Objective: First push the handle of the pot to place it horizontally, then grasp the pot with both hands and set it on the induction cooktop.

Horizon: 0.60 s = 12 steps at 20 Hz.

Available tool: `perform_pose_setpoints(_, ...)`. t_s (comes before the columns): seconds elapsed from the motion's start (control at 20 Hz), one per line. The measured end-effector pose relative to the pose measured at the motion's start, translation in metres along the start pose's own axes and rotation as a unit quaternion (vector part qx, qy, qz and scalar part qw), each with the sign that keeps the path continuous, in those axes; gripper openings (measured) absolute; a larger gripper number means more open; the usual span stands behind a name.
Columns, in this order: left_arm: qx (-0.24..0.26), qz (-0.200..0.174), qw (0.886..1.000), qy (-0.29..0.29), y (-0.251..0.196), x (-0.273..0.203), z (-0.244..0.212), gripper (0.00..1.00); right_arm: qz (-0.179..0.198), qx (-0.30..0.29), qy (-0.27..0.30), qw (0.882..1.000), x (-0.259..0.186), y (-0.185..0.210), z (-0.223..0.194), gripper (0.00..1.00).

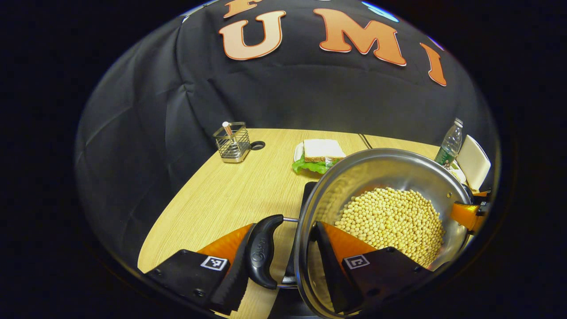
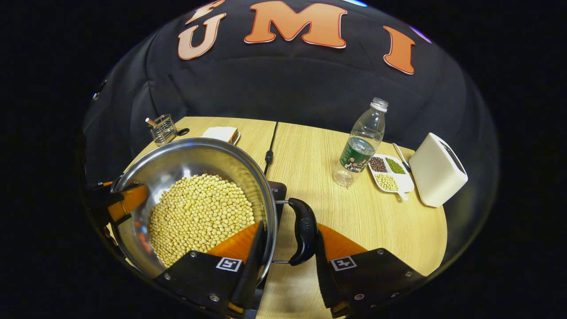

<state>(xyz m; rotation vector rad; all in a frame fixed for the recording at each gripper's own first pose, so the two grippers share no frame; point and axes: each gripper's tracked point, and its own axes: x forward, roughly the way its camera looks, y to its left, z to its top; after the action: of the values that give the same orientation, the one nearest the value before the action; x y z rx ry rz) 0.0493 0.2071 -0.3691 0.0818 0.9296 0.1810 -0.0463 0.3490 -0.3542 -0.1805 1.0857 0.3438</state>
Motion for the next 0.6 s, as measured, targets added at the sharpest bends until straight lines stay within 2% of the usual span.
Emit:
perform_pose_setpoints(0.1, 0.001, -0.006, 1.000, 0.001, 0.002, 0.004, 0.007, 0.81, -0.003, 0.003, 0.000, 1.000, -0.001, -0.001, -0.001, 0.54)
perform_pose_setpoints(0.15, 0.003, -0.010, 1.000, 0.001, 0.006, 0.007, 0.006, 0.81, -0.006, 0.002, 0.001, 1.000, -0.001, -0.001, -0.002, 0.58)
perform_pose_setpoints(0.25, 0.011, -0.020, 1.000, -0.002, 0.005, 0.010, 0.007, 0.77, -0.009, 0.007, 0.002, 1.000, -0.003, -0.002, -0.004, 0.58)
perform_pose_setpoints(0.3, 0.016, -0.024, 1.000, -0.005, 0.006, 0.010, 0.010, 0.77, -0.008, 0.009, 0.003, 1.000, -0.004, -0.003, -0.006, 0.63)
perform_pose_setpoints(0.35, 0.018, -0.024, 1.000, -0.005, 0.005, 0.011, 0.007, 0.78, -0.008, 0.016, 0.002, 1.000, -0.004, -0.003, -0.005, 0.58)
perform_pose_setpoints(0.45, 0.023, -0.019, 1.000, -0.005, 0.006, 0.009, 0.007, 0.87, -0.001, 0.015, 0.002, 1.000, -0.004, -0.003, -0.006, 0.60)
perform_pose_setpoints(0.5, 0.025, -0.018, 1.000, -0.006, 0.006, 0.009, 0.008, 0.86, 0.006, 0.017, 0.005, 1.000, -0.004, -0.003, -0.006, 0.64)
perform_pose_setpoints(0.55, 0.026, -0.015, 0.999, -0.012, 0.007, 0.009, 0.010, 0.91, 0.014, 0.024, 0.007, 1.000, -0.007, -0.001, -0.008, 0.65)
perform_pose_setpoints(0.6, 0.029, -0.011, 0.999, -0.022, 0.009, 0.008, 0.017, 0.91, 0.022, 0.030, 0.007, 0.999, -0.010, -0.002, -0.008, 0.67)
